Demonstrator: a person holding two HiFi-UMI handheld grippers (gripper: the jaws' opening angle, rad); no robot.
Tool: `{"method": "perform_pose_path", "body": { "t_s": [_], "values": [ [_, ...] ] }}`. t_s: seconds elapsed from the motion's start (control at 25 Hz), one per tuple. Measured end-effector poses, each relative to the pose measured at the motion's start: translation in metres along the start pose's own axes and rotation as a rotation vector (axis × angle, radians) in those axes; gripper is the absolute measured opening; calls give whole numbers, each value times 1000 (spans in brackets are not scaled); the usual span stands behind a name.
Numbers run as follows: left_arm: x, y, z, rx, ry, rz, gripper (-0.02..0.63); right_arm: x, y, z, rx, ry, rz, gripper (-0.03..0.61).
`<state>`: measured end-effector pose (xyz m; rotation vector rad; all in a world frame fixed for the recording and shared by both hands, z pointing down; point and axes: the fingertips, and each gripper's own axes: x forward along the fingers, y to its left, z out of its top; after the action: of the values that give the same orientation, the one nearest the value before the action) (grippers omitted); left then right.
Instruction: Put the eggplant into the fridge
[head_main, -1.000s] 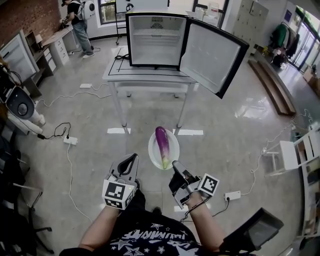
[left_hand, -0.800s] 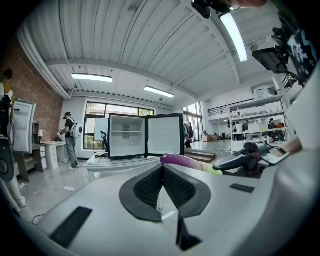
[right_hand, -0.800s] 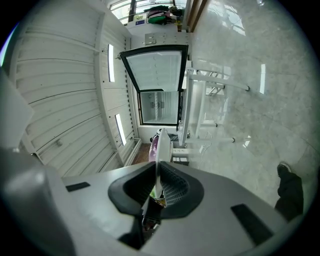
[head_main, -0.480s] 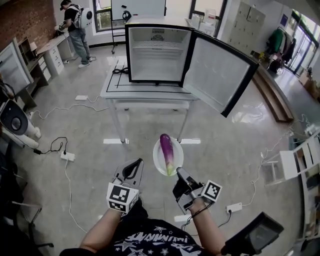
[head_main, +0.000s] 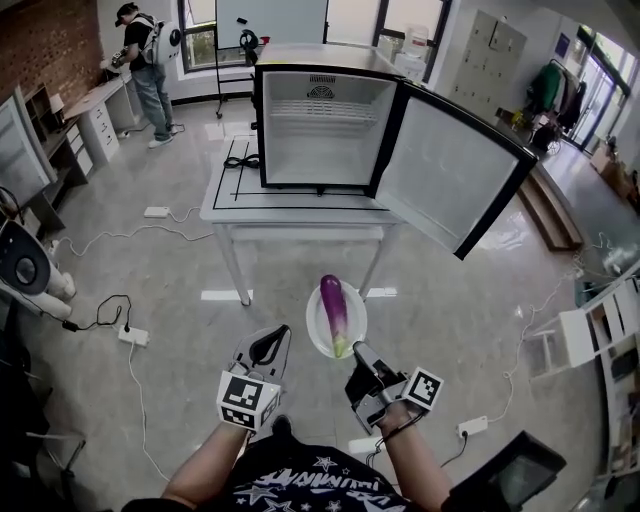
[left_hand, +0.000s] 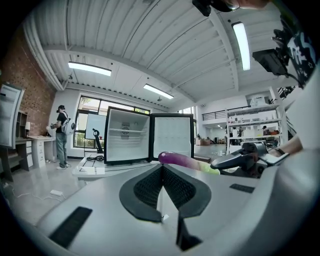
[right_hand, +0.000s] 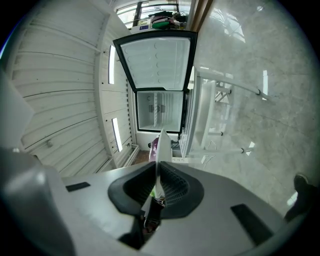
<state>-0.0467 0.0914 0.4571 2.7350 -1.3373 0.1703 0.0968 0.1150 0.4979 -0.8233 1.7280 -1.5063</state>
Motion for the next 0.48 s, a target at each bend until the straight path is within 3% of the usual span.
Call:
{"method": "perform_pose_path", "body": {
  "t_s": [0.48],
  "values": [
    [28, 66, -1, -17, -5, -45, 8, 63, -7, 2, -16, -49, -6, 21]
  ]
}}
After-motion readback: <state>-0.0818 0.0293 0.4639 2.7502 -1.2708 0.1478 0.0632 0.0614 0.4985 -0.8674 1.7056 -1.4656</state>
